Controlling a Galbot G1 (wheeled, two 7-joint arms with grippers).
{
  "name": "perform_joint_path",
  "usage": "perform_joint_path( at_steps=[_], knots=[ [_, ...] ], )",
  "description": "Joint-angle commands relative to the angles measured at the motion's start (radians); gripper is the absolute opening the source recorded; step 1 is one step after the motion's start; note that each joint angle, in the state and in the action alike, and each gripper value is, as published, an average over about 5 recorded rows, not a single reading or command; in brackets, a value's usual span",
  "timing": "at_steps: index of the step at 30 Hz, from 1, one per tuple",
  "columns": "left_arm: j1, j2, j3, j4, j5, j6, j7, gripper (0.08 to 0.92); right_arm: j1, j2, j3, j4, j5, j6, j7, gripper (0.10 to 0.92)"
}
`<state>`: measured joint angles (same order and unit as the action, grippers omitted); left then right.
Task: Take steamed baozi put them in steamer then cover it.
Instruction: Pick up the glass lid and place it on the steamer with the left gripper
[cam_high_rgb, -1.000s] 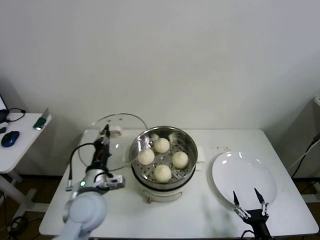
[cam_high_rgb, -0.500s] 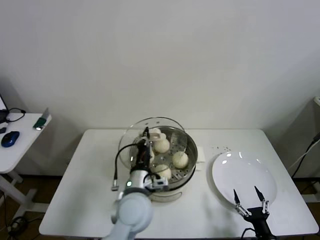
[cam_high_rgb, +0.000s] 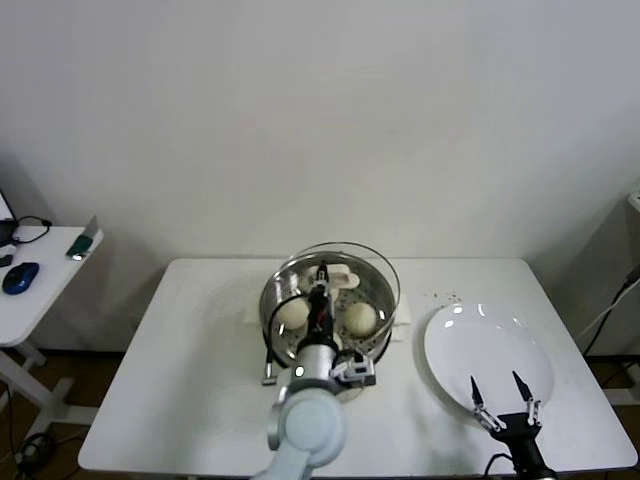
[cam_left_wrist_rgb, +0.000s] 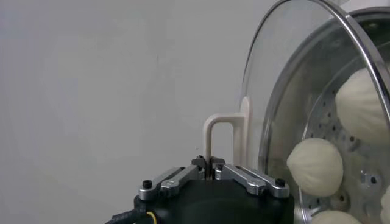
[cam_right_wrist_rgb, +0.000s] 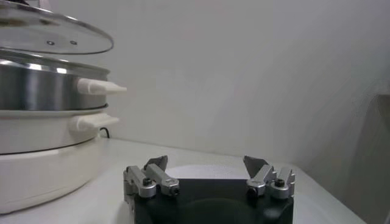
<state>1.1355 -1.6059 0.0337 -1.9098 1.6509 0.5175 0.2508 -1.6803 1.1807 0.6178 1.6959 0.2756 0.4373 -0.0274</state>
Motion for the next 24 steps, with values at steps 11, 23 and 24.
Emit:
perform_joint_path(
  at_steps=[11, 23, 24],
  knots=[
    [0.046, -0.052, 0.012, 0.054, 0.073, -0.011, -0.082, 0.137, 0.005, 0.003, -0.001, -0.018, 0.003, 0.012, 0.002, 0.823],
    [0.048, -0.052, 0.001, 0.088, 0.075, -0.011, -0.083, 0.137, 0.002, 0.003, 0.002, -0.018, 0.007, 0.019, 0.002, 0.823],
    [0.048, -0.052, 0.001, 0.091, 0.073, -0.011, -0.083, 0.137, 0.002, 0.003, 0.002, -0.018, 0.007, 0.019, 0.002, 0.823]
  ],
)
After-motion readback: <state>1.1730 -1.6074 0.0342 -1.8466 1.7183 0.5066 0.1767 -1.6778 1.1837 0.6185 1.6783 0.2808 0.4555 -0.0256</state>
